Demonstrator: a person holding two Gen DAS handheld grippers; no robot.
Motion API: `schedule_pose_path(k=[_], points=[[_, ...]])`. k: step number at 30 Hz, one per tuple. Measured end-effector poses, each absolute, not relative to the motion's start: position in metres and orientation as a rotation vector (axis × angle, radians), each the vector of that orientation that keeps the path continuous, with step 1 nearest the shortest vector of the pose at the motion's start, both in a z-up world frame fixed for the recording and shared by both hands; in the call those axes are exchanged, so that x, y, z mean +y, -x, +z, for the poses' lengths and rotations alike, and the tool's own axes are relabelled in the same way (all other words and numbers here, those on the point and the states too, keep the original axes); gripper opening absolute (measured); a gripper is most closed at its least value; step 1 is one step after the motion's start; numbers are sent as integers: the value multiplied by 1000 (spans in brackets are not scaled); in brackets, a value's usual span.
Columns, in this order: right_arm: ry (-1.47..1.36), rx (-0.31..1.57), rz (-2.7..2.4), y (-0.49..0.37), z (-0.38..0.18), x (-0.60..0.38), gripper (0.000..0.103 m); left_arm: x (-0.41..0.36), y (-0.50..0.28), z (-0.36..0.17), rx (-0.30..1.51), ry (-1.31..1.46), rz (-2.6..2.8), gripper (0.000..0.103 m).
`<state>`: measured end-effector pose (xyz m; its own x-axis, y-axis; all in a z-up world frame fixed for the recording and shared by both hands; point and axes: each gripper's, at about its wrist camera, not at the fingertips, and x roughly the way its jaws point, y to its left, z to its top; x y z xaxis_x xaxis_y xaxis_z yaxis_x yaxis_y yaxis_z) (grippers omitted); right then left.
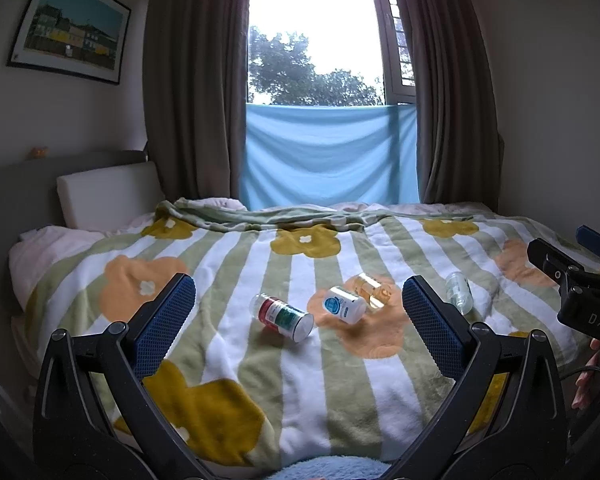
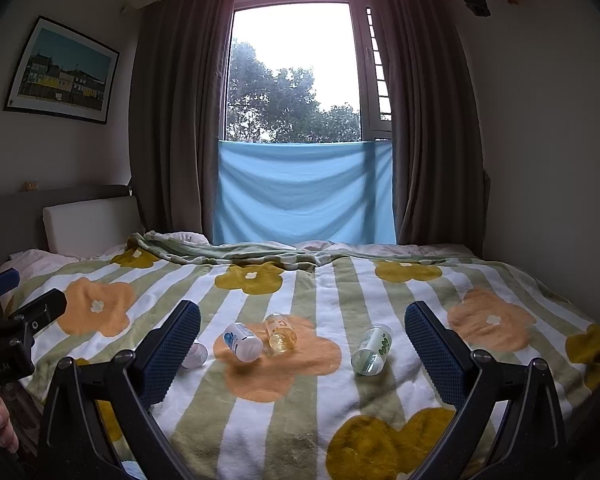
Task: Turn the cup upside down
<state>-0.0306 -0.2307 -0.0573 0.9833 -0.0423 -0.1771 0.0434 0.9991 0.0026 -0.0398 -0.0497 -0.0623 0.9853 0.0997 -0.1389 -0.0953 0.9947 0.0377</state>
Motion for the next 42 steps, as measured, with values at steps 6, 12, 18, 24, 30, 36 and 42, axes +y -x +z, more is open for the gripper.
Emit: schedule_pose_path(k=[6, 12, 18, 24, 30, 36, 42], points=[[-6, 179, -39, 31, -58, -231, 102, -46, 40, -59, 139, -22, 96, 103], [-5, 190, -33, 26, -57, -230, 102, -41, 36, -58, 146, -17, 98, 103], [7, 247, -5, -4, -57, -234, 102, -34, 20, -64, 176, -13, 117, 103], [66, 338, 54, -78, -56, -244, 102, -21, -5, -76, 224, -4, 151, 103], [92, 556, 175, -199, -79, -246, 102, -10, -32, -92, 279, -8, 196, 103], [142, 819, 238, -321, -133, -229, 102, 8, -59, -110, 333, 2, 235, 103], [114, 1098, 239, -403, -197, -222, 102, 19, -82, -128, 389, -5, 259, 103]])
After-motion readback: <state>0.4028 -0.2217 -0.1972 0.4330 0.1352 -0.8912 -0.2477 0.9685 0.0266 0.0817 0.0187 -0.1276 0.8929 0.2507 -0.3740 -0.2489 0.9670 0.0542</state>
